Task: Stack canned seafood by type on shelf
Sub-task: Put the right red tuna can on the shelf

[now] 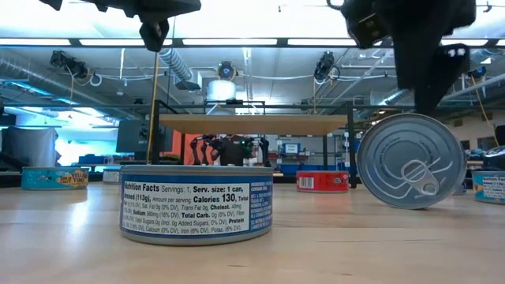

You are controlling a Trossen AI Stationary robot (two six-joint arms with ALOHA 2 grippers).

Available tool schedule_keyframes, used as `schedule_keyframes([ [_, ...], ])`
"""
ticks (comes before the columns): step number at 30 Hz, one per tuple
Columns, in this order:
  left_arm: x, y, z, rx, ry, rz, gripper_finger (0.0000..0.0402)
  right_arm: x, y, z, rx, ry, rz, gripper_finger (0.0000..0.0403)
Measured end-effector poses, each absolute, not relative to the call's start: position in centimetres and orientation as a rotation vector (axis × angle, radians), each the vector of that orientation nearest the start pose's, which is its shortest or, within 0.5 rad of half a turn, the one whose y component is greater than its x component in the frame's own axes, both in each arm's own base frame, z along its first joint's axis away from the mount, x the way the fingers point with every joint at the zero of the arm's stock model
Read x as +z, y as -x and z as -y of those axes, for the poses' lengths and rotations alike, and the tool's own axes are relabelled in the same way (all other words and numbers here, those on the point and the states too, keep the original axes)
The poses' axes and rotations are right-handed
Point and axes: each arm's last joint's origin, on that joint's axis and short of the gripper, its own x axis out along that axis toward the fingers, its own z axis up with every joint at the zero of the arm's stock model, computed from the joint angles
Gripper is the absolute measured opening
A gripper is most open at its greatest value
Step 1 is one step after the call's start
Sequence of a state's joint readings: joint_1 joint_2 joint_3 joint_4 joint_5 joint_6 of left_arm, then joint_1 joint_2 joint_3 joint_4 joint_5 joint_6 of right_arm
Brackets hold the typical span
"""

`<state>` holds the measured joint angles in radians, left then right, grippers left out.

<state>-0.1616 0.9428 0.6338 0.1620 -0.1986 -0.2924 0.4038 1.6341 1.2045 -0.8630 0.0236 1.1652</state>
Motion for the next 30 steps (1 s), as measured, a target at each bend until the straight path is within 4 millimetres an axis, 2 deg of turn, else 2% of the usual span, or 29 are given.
schedule_keyframes([
  [6,28.7,-21.0,2.9,0.056,0.271,-0.125,0.0005,20.1,-29.7,-12.6,-0.493,-0.688,-1.306,0.03],
  [12,28.7,-21.0,3.0,0.053,0.297,-0.128,0.0005,19.3,-30.0,-12.7,-0.528,-0.691,-1.315,0.0259],
  [23,28.5,-20.9,3.3,0.041,0.291,-0.15,0.0006,20.3,-29.7,-12.7,-0.486,-0.727,-1.316,0.0157],
  [27,28.6,-20.9,3.3,0.04,0.292,-0.141,0.0006,21.2,-29.7,-12.4,-0.426,-0.796,-1.317,0.0153],
  [30,28.6,-20.9,3.2,0.058,0.292,-0.13,0.0006,23.0,-30.2,-11.5,-0.37,-0.869,-1.254,0.0159],
])
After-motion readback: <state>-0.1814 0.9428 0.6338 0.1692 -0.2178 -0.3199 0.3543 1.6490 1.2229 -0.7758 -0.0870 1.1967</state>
